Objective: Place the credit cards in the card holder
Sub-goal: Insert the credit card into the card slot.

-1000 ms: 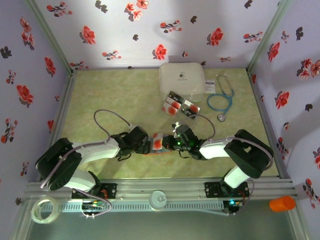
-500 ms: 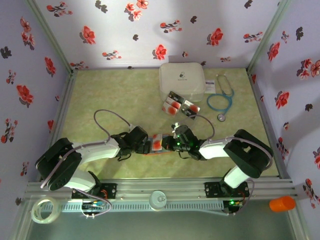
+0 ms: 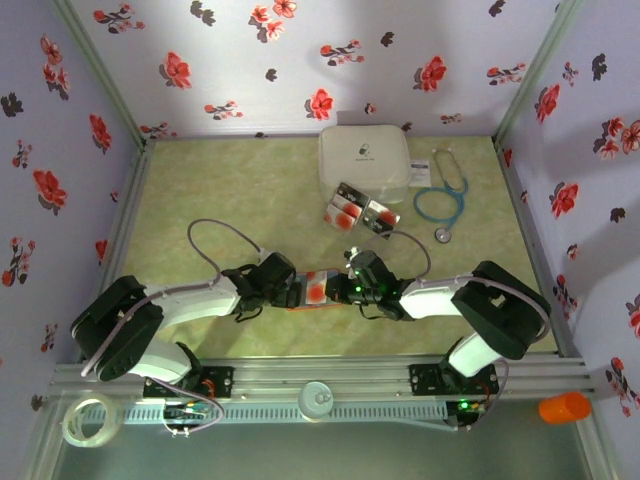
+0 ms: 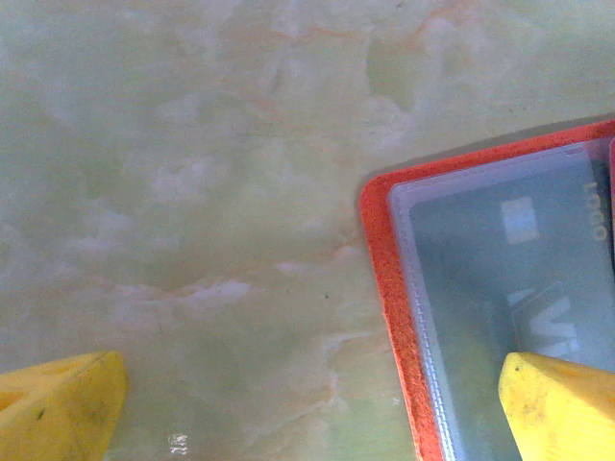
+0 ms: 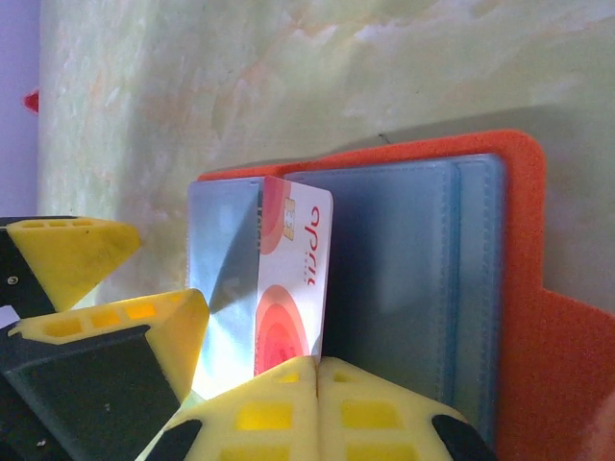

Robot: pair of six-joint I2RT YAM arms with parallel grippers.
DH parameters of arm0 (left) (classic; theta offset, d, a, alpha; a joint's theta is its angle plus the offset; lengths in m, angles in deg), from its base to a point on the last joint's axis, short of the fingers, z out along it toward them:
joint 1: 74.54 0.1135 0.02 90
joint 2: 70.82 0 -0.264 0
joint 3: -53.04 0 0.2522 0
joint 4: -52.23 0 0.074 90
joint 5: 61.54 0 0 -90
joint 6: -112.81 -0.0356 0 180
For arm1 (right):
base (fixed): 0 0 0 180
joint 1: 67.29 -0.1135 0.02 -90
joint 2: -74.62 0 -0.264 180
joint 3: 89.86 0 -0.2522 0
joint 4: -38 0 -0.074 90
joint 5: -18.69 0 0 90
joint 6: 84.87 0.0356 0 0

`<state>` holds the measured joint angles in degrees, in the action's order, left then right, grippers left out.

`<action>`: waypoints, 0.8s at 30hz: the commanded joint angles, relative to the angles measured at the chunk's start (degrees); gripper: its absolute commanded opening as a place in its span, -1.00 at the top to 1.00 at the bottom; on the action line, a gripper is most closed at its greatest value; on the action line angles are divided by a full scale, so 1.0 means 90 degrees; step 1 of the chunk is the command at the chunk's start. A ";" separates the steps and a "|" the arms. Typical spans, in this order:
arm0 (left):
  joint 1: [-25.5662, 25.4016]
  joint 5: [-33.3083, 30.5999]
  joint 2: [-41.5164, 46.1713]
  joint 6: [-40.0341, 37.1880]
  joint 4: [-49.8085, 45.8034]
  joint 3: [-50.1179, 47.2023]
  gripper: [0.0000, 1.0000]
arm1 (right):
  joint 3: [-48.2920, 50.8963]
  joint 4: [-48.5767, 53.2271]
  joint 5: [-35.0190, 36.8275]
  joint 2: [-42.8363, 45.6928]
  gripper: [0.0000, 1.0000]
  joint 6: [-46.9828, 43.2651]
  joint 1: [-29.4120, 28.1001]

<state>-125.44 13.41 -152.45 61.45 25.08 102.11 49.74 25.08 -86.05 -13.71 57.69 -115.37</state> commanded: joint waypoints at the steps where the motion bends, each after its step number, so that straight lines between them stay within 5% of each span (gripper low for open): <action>1: -0.0063 -0.0158 -0.0031 0.0043 -0.0114 -0.0050 -1.00 | -0.0082 0.0577 -0.0043 0.0012 1.00 -0.0117 -0.0068; 24: -0.0058 -0.0179 -0.0015 0.0029 -0.0095 -0.0017 -1.00 | -0.0939 0.1413 -0.0700 -0.0865 1.00 -0.0234 -0.0064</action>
<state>-125.44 13.41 -152.47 61.45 25.08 102.11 42.31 32.88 -91.32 -19.05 56.90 -115.37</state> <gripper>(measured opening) 0.998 0.063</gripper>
